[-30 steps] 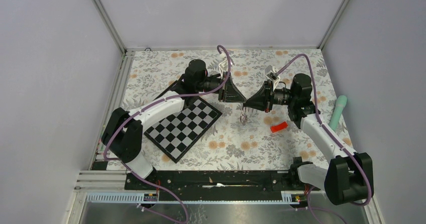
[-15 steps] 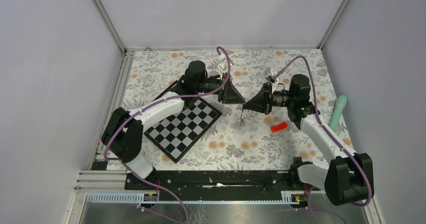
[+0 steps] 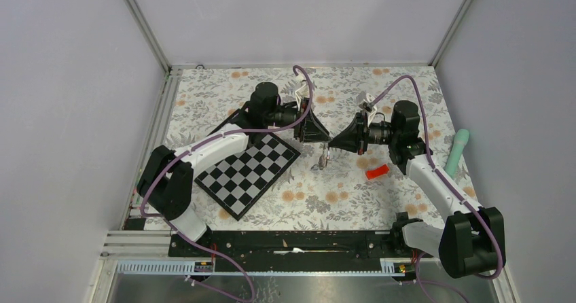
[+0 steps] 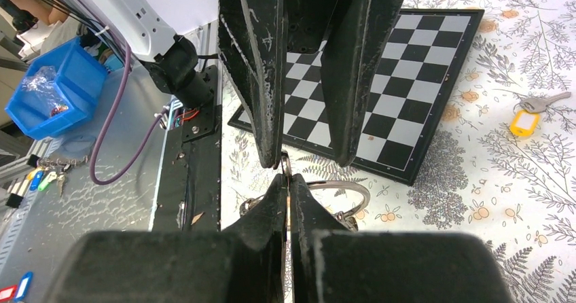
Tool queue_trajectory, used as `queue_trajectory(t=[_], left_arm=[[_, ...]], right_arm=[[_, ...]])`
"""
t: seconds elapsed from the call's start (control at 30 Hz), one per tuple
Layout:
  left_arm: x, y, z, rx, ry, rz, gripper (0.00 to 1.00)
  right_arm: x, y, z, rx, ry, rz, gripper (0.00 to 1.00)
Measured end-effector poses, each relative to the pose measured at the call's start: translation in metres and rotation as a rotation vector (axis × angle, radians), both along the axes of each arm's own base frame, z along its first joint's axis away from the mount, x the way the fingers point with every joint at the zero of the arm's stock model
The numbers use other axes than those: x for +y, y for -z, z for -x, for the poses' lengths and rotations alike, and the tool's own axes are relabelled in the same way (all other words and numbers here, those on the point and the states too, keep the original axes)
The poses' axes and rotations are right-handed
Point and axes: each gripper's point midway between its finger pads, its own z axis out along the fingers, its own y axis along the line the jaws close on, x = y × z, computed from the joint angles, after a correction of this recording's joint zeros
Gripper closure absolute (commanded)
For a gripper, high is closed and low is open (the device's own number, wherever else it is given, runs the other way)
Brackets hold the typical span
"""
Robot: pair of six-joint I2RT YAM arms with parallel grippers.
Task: Put the keys on the keyring
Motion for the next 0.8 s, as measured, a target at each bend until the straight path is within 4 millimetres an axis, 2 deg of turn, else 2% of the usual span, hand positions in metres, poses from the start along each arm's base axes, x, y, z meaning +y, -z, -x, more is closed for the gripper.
queue_trajectory(t=[0.23,0.47,0.8], left_arm=[[0.001,0.010,-0.001,-0.012,-0.013,-0.037,0.70],[0.000,0.012,-0.001,-0.010,-0.015,-0.050,0.74],[-0.007,0.002,0.003,-0.027,-0.004,-0.038,0.85]], right_arm=[[-0.001,0.004,-0.004,0.023,0.028,0.012,1.00],[-0.001,0.008,-0.005,0.040,0.045,0.021,1.00],[-0.002,0.009,-0.005,0.043,0.045,0.023,1.00]])
